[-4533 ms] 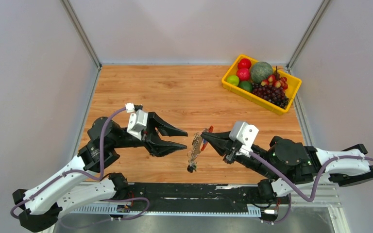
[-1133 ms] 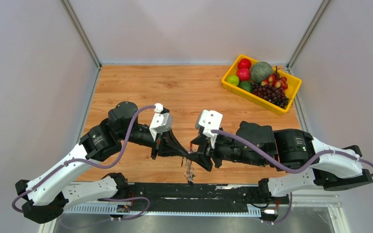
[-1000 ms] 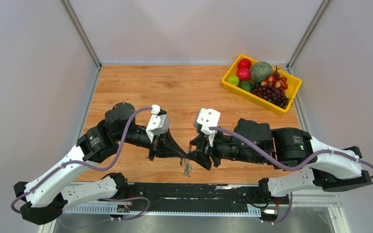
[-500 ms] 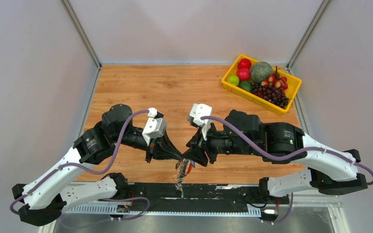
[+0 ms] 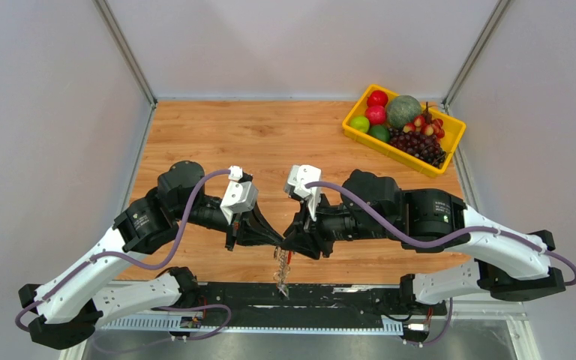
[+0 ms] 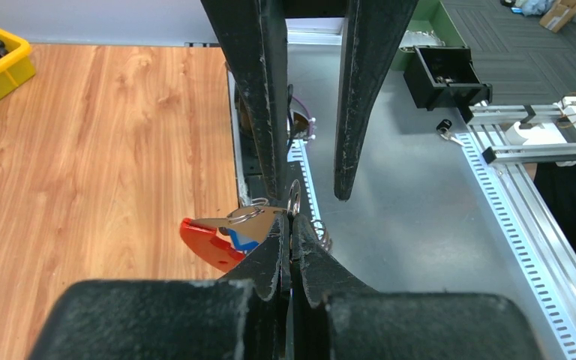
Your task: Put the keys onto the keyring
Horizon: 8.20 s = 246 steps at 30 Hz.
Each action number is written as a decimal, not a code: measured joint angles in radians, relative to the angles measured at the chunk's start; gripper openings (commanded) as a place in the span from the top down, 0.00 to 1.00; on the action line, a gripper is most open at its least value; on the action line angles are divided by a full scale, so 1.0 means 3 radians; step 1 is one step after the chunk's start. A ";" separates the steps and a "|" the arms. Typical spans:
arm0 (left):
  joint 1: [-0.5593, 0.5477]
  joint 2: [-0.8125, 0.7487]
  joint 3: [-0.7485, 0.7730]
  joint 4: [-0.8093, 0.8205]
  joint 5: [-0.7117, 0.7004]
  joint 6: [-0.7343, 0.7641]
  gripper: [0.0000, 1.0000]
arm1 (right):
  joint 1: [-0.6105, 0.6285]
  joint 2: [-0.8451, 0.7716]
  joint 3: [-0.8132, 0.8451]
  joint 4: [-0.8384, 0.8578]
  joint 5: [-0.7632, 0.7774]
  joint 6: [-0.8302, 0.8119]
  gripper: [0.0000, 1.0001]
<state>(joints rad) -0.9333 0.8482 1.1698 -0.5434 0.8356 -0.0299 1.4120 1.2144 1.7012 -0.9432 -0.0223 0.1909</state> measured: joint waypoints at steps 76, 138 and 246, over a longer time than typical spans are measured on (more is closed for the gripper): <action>0.0003 -0.0440 -0.0427 0.1106 -0.0636 -0.0320 0.60 | 0.0061 -0.0796 -0.0982 0.1233 0.0336 -0.0959 1.00; 0.0004 -0.0231 -0.0495 0.1466 -0.0370 -0.0418 0.83 | 0.0149 -0.0975 -0.1598 0.2668 0.0418 -0.1459 1.00; 0.0004 -0.0156 -0.0067 0.0439 -0.0624 -0.0098 1.00 | 0.0244 -0.0523 -0.0343 0.1033 0.0609 -0.0879 0.62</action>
<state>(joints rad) -0.9321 0.8013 1.1496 -0.4118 0.6483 -0.0593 1.4853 1.0576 1.5982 -0.6334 0.1604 -0.0727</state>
